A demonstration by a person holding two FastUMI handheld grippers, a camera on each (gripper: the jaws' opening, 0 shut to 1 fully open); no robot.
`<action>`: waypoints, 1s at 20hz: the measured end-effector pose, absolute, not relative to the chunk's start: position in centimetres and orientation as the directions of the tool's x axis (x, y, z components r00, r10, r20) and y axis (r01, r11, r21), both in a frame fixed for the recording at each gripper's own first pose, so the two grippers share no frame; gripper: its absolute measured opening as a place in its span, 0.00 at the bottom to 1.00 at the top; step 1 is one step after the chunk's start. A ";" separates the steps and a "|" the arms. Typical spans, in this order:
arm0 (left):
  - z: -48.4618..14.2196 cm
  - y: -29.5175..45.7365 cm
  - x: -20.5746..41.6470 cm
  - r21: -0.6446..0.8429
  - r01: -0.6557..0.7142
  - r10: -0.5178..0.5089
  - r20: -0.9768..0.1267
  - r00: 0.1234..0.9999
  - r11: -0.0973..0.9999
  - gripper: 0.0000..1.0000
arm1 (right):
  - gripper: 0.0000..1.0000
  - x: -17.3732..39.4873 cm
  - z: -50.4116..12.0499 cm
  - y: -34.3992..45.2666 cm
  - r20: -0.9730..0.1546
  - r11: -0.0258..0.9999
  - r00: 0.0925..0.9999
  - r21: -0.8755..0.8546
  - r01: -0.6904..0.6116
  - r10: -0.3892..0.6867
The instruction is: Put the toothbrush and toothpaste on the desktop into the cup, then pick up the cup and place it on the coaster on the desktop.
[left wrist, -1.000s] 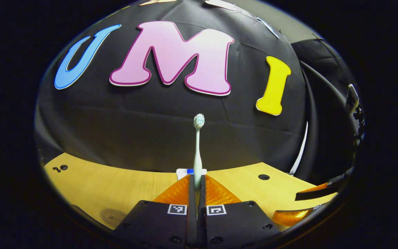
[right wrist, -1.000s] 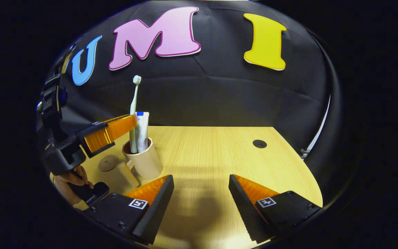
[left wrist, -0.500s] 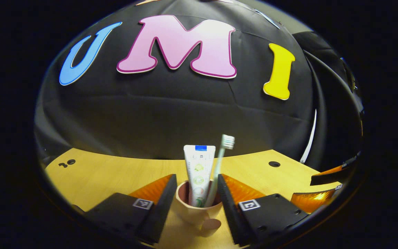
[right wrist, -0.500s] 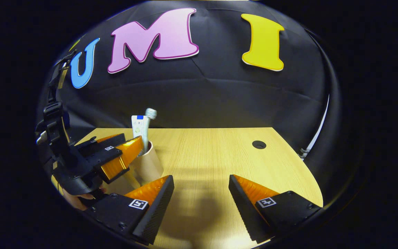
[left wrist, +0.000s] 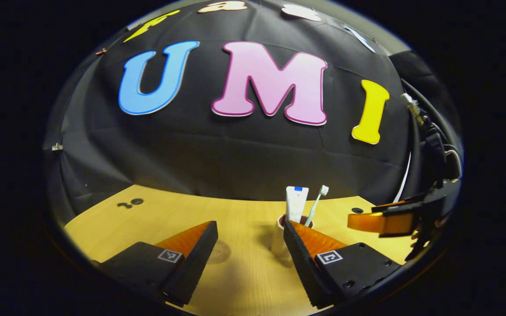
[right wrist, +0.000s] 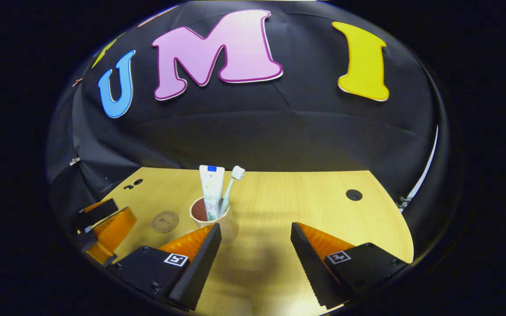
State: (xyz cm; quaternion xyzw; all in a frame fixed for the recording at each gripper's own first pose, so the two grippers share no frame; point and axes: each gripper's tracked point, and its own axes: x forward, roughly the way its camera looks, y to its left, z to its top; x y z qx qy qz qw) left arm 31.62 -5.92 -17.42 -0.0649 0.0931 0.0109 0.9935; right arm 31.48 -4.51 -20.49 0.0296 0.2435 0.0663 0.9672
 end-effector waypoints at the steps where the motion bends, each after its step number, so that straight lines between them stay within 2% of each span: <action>1: -17.4 -5.1 30.2 -0.148 -0.059 0.029 -0.198 0.980 0.987 0.96 | 0.98 31.7 -20.6 -3.7 -0.493 0.988 0.856 0.102 -0.119 0.154; 6: -18.8 0.4 23.1 -0.128 -0.173 0.134 -0.267 0.954 0.977 0.95 | 0.98 32.4 -21.1 -0.4 -0.604 0.980 0.773 0.158 -0.124 0.195; 11: -21.6 3.0 18.0 -0.220 -0.273 0.189 -0.340 0.921 0.937 0.95 | 0.98 32.7 -23.1 2.8 -0.709 0.976 0.670 0.157 -0.153 0.219; 16: -22.8 6.3 14.5 -0.225 -0.337 0.238 -0.374 0.896 0.914 0.96 | 0.98 33.3 -25.8 5.1 -0.799 0.971 0.556 0.226 -0.074 0.229; 20: -22.7 8.8 13.0 -0.201 -0.366 0.272 -0.379 0.885 0.909 0.95 | 0.97 33.8 -27.7 5.7 -0.853 0.981 0.484 0.180 -0.072 0.192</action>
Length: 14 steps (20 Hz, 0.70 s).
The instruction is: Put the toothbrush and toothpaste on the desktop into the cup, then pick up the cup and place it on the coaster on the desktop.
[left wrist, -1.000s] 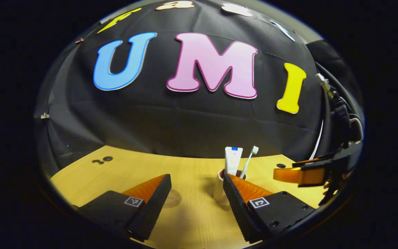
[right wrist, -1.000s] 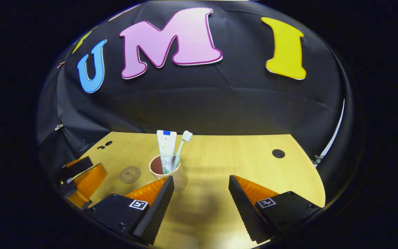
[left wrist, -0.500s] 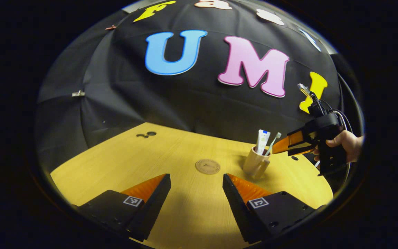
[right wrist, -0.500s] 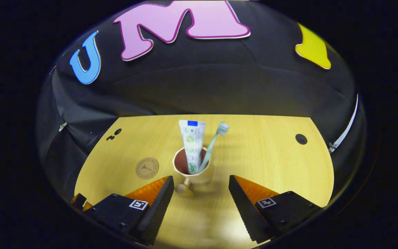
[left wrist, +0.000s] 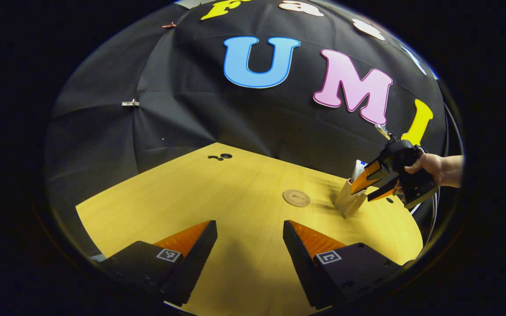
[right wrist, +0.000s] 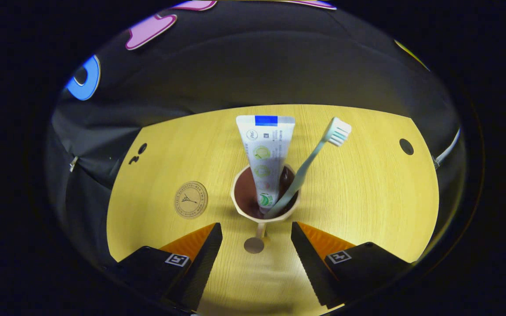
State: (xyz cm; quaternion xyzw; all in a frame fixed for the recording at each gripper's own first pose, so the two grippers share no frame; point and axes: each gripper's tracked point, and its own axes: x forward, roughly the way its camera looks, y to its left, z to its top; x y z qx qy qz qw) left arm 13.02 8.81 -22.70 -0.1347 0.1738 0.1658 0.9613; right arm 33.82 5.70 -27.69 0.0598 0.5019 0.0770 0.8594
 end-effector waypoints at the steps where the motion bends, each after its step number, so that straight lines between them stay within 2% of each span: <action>1: -22.8 9.1 12.8 -0.195 -0.371 0.279 -0.382 0.881 0.908 0.96 | 0.97 34.0 -28.3 6.0 -0.867 0.982 0.462 0.174 -0.071 0.187; 5: -23.0 10.2 11.2 -0.148 -0.377 0.294 -0.396 0.870 0.914 0.95 | 0.97 34.0 -30.1 6.7 -0.916 0.986 0.365 0.159 -0.056 0.168; 11: -23.8 10.5 9.4 -0.148 -0.375 0.284 -0.423 0.861 0.915 0.95 | 0.95 33.9 -31.6 6.8 -0.948 0.991 0.289 0.116 -0.063 0.130; 13: -24.0 10.3 9.1 -0.152 -0.376 0.282 -0.427 0.859 0.914 0.95 | 0.83 33.9 -31.7 7.1 -0.951 0.990 0.277 0.132 -0.038 0.138; 14: -24.0 10.1 9.0 -0.158 -0.373 0.277 -0.428 0.860 0.914 0.96 | 0.69 34.1 -31.7 7.5 -0.950 0.990 0.277 0.141 -0.026 0.143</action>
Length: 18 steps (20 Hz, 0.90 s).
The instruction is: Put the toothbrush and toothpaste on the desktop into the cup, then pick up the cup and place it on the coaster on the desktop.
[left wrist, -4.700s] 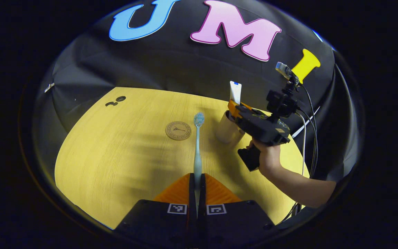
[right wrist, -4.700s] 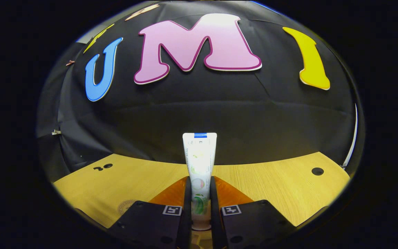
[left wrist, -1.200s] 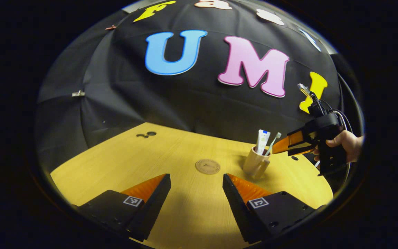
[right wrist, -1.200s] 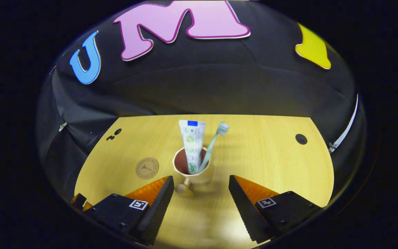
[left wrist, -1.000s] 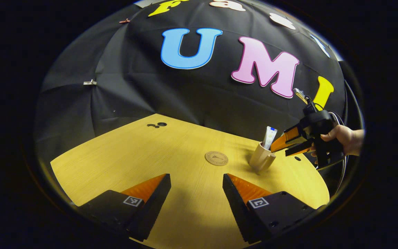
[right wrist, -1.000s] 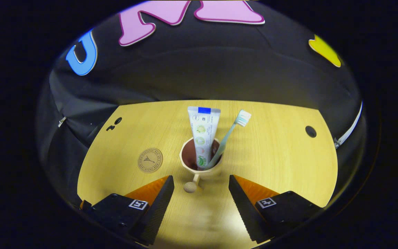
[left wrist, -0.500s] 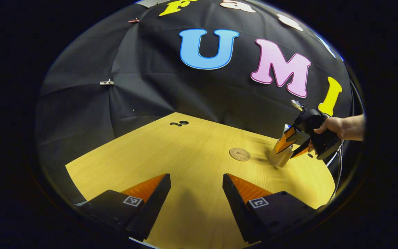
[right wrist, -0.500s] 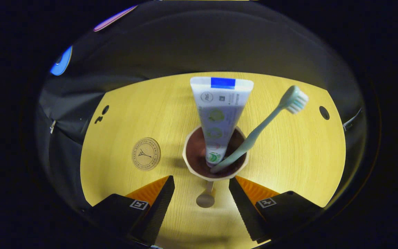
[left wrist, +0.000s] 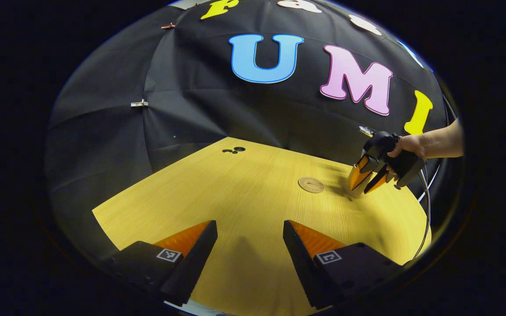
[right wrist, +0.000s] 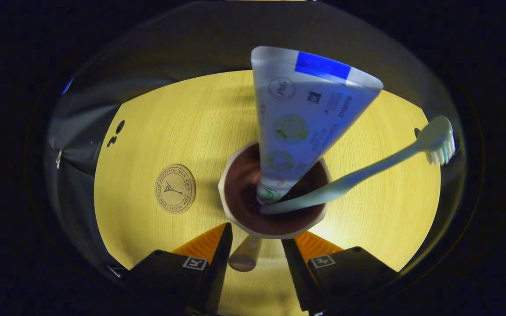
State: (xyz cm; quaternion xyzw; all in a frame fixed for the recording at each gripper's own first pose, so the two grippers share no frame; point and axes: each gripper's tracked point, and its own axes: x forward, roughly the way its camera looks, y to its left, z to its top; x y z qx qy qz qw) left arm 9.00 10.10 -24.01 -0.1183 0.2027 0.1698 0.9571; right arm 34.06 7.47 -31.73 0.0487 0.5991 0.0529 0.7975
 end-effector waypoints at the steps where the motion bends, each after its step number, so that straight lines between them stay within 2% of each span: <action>1: -24.1 9.8 8.9 -0.163 -0.369 0.271 -0.429 0.861 0.915 0.96 | 0.67 34.2 -31.7 7.4 -0.951 0.990 0.276 0.144 -0.014 0.142; 2: -24.1 9.5 8.8 -0.168 -0.365 0.265 -0.431 0.863 0.916 0.96 | 0.58 34.1 -31.8 7.7 -0.951 0.987 0.269 0.160 0.004 0.153; 3: -24.3 9.2 8.8 -0.171 -0.360 0.258 -0.434 0.863 0.917 0.96 | 0.63 34.1 -31.7 7.9 -0.951 0.986 0.267 0.167 0.016 0.156; 4: -24.4 8.8 8.7 -0.172 -0.356 0.253 -0.437 0.863 0.919 0.96 | 0.46 34.2 -31.8 7.8 -0.951 0.987 0.269 0.161 0.020 0.150; 5: -24.5 8.6 8.7 -0.172 -0.350 0.246 -0.440 0.864 0.921 0.96 | 0.44 34.3 -31.7 7.7 -0.951 0.987 0.273 0.157 0.020 0.146; 6: -24.6 8.3 8.7 -0.172 -0.346 0.242 -0.442 0.864 0.922 0.96 | 0.32 34.2 -31.7 7.5 -0.953 0.988 0.270 0.151 0.020 0.140; 7: -24.6 8.0 8.7 -0.173 -0.342 0.237 -0.443 0.865 0.924 0.95 | 0.37 34.1 -31.7 7.1 -0.954 0.990 0.271 0.138 0.020 0.127; 11: -24.6 6.9 8.9 -0.185 -0.323 0.214 -0.444 0.870 0.928 0.95 | 0.27 33.6 -31.5 6.6 -0.952 0.992 0.282 0.121 -0.027 0.123; 13: -24.8 6.4 8.9 -0.182 -0.314 0.206 -0.448 0.870 0.932 0.95 | 0.24 33.1 -31.8 5.9 -0.952 0.991 0.281 0.095 -0.099 0.119; 14: -24.8 6.3 9.0 -0.180 -0.310 0.203 -0.449 0.870 0.934 0.95 | 0.17 32.6 -31.7 5.3 -0.953 0.988 0.285 0.069 -0.136 0.105; 15: -24.9 6.1 8.9 -0.177 -0.307 0.201 -0.451 0.870 0.935 0.95 | 0.17 32.4 -31.6 4.8 -0.952 0.985 0.292 0.049 -0.165 0.096; 16: -25.0 5.9 8.9 -0.175 -0.304 0.198 -0.453 0.869 0.936 0.95 | 0.23 32.2 -31.3 4.5 -0.950 0.983 0.297 0.039 -0.181 0.092; 18: -25.1 5.5 8.8 -0.173 -0.299 0.192 -0.458 0.868 0.939 0.95 | 0.23 32.1 -31.2 4.5 -0.946 0.982 0.308 0.041 -0.186 0.098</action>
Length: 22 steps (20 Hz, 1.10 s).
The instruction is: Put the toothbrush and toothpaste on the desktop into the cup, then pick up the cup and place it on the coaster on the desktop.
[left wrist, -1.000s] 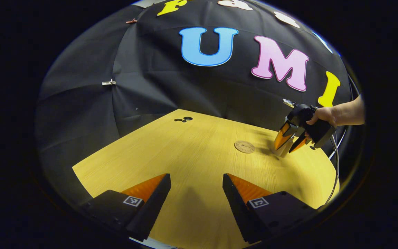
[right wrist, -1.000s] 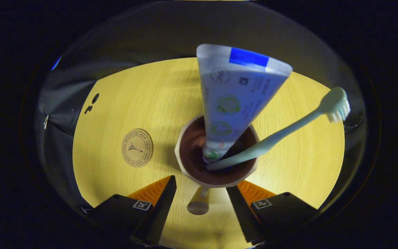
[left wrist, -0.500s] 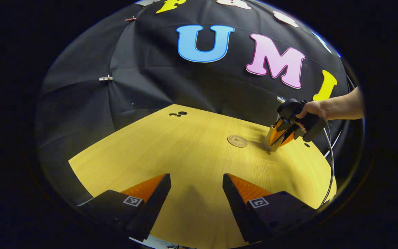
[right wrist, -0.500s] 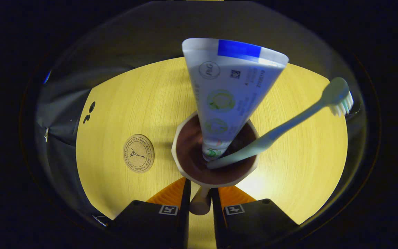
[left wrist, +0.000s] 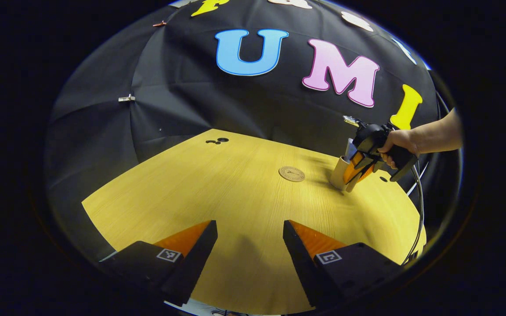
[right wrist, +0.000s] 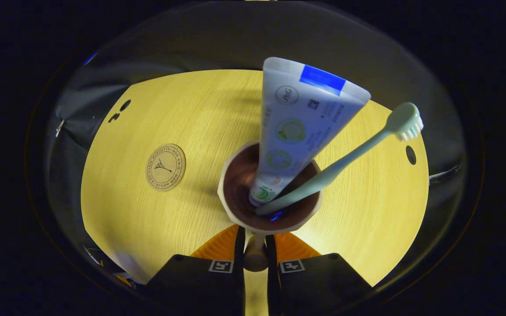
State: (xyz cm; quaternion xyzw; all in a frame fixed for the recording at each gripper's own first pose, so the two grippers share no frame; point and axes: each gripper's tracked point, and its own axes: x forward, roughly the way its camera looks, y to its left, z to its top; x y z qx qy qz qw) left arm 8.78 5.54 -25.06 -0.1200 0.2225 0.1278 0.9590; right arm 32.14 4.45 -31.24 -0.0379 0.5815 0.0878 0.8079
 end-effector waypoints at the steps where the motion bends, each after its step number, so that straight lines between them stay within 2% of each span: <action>1: -25.1 5.4 8.8 -0.172 -0.296 0.190 -0.458 0.869 0.940 0.95 | 0.24 32.1 -31.1 4.3 -0.944 0.980 0.317 0.031 -0.197 0.094; 4: -25.2 5.1 8.5 -0.170 -0.292 0.186 -0.460 0.868 0.941 0.95 | 0.23 32.5 -29.7 3.5 -0.926 0.973 0.368 0.000 -0.233 0.088; 12: -25.8 4.2 8.2 -0.175 -0.270 0.160 -0.471 0.868 0.947 0.95 | 0.23 32.7 -27.9 6.2 -0.899 0.965 0.416 0.027 -0.262 0.138; 22: -26.1 5.7 7.4 -0.186 -0.290 0.168 -0.486 0.858 0.939 0.95 | 0.23 33.2 -26.9 13.2 -0.886 0.946 0.420 0.057 -0.319 0.195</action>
